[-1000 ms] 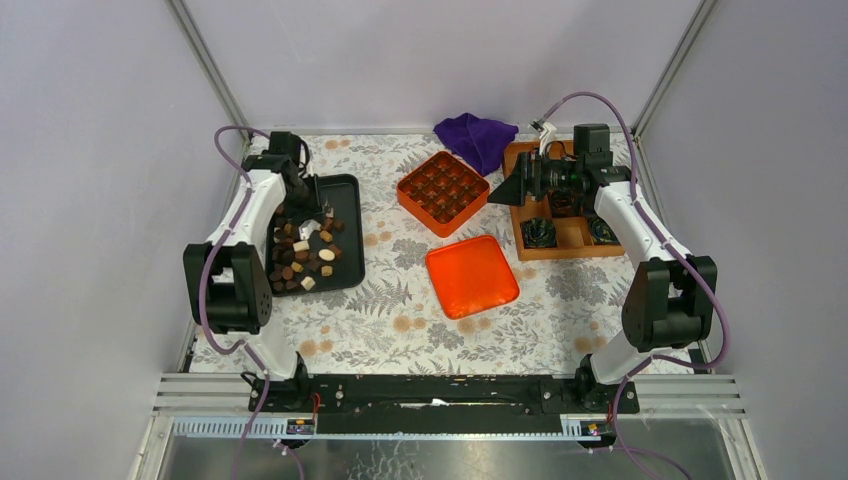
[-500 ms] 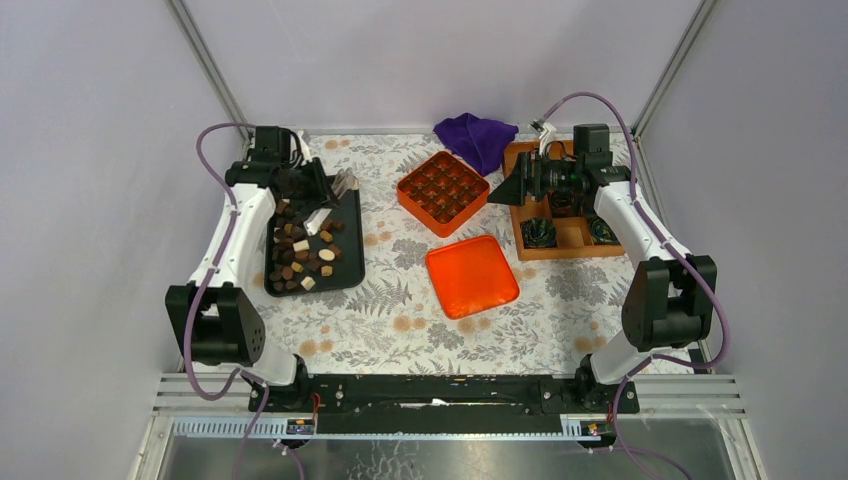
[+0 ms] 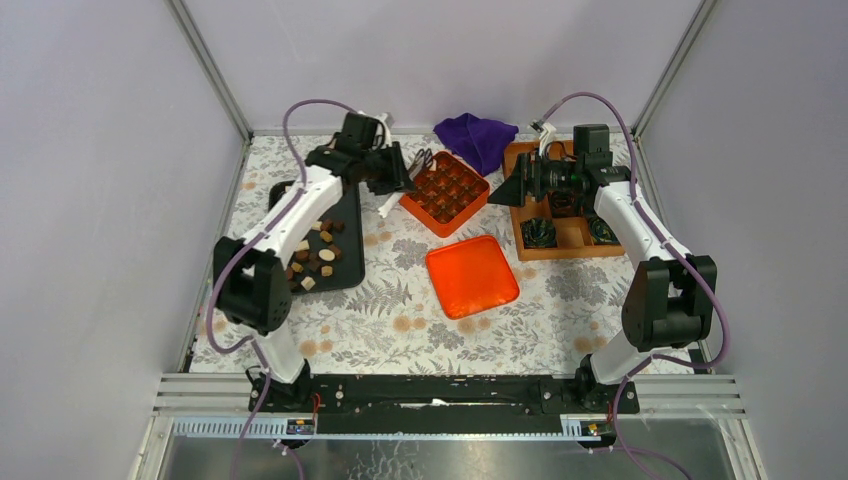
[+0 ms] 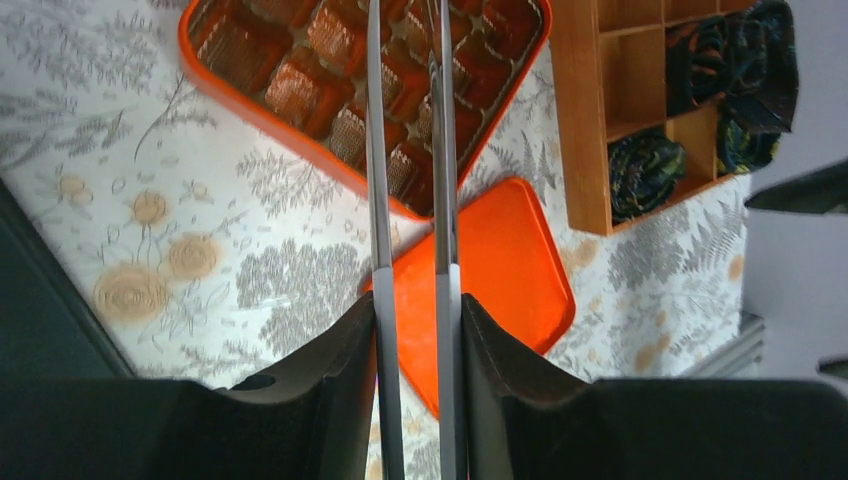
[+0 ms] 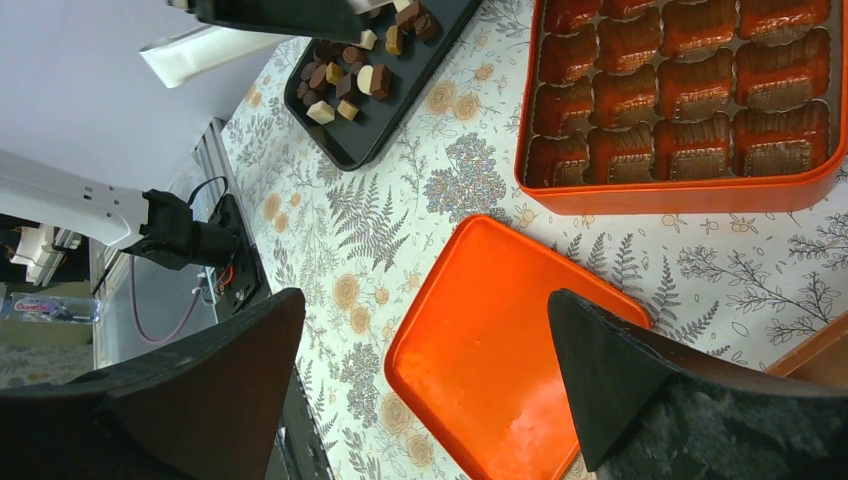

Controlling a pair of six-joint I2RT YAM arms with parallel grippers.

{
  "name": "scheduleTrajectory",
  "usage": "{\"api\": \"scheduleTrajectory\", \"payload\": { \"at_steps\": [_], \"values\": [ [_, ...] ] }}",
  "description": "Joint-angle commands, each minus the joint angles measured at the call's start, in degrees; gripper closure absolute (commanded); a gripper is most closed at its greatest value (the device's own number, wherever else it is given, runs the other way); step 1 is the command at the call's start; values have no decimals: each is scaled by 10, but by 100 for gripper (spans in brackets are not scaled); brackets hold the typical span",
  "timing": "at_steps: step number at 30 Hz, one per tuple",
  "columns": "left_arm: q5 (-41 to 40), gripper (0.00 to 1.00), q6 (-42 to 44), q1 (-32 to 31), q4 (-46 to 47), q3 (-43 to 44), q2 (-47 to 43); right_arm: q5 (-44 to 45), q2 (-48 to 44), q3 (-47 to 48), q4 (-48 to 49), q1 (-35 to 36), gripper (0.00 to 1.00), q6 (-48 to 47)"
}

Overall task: Pack the chocolate
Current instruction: Place the fake chocolate in the packing box.

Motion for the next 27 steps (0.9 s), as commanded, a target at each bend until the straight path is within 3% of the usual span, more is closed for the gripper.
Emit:
{"api": "scheduleTrajectory", "payload": {
  "at_steps": [1,9,19,27],
  "values": [
    [-84,100,26,-29,47,79,52,3,-5,3,7,-3,0,-10],
    [-133,100,76,-54,52,170,151,4,-8,1,7,-2,0,-13],
    [-140,100,99,-60,44,236,227,4,-5,1,7,-2,0,-13],
    [-150,80,103,-62,38,243,239,3,-2,1,6,-2,0,-13]
  ]
}}
